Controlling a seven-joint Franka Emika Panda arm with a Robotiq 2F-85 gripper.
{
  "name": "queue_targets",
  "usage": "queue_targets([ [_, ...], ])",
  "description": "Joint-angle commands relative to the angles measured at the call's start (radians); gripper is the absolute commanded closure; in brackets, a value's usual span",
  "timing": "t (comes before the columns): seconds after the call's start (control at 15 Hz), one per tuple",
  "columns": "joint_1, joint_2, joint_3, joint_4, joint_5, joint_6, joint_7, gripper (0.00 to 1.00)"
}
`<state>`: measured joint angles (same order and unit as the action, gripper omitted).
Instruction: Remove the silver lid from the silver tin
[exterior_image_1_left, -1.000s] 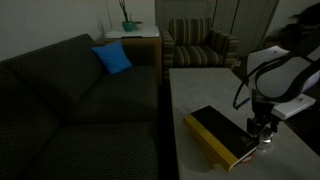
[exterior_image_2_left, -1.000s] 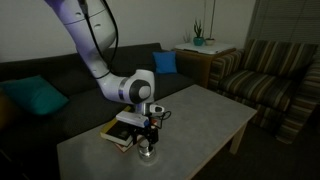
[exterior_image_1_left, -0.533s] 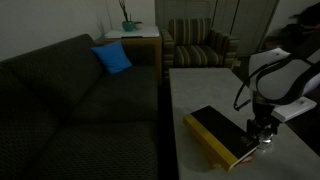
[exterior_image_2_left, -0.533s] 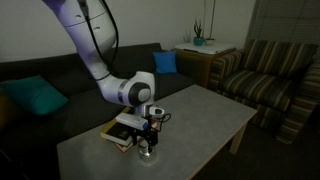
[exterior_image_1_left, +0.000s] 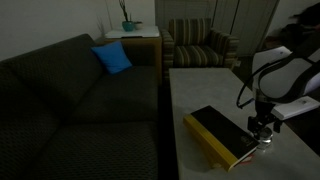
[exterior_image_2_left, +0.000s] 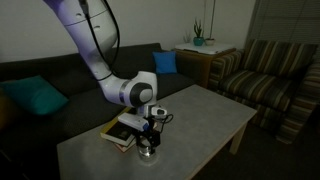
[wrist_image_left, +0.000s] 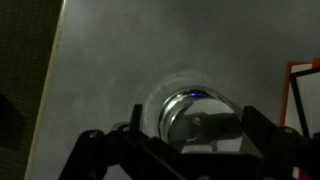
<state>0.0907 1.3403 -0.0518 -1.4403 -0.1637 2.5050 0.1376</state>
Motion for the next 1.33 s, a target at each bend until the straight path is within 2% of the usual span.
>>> queue_targets([
  [0.0, 0.027, -0.041, -0.035, -0.060, 0.021, 0.034, 0.037, 0.00],
  [0.47, 0.074, -0.040, -0.031, -0.086, 0.007, 0.060, 0.038, 0.00],
  [0.53, 0.081, -0.038, -0.031, -0.088, 0.007, 0.064, 0.037, 0.06],
  [0.6, 0.086, -0.039, -0.033, -0.091, 0.007, 0.065, 0.035, 0.21],
  [0.67, 0.090, -0.040, -0.033, -0.094, 0.008, 0.067, 0.036, 0.28],
  [0.8, 0.093, -0.043, -0.035, -0.103, 0.008, 0.077, 0.037, 0.29],
  [0.87, 0.093, -0.041, -0.036, -0.101, 0.009, 0.079, 0.035, 0.27],
  [0.93, 0.092, -0.042, -0.037, -0.104, 0.009, 0.083, 0.034, 0.20],
  [1.0, 0.091, -0.042, -0.037, -0.103, 0.009, 0.085, 0.032, 0.08],
  [1.13, 0.086, -0.043, -0.037, -0.100, 0.008, 0.080, 0.024, 0.01],
  [1.27, 0.083, -0.046, -0.039, -0.102, 0.007, 0.083, 0.018, 0.00],
])
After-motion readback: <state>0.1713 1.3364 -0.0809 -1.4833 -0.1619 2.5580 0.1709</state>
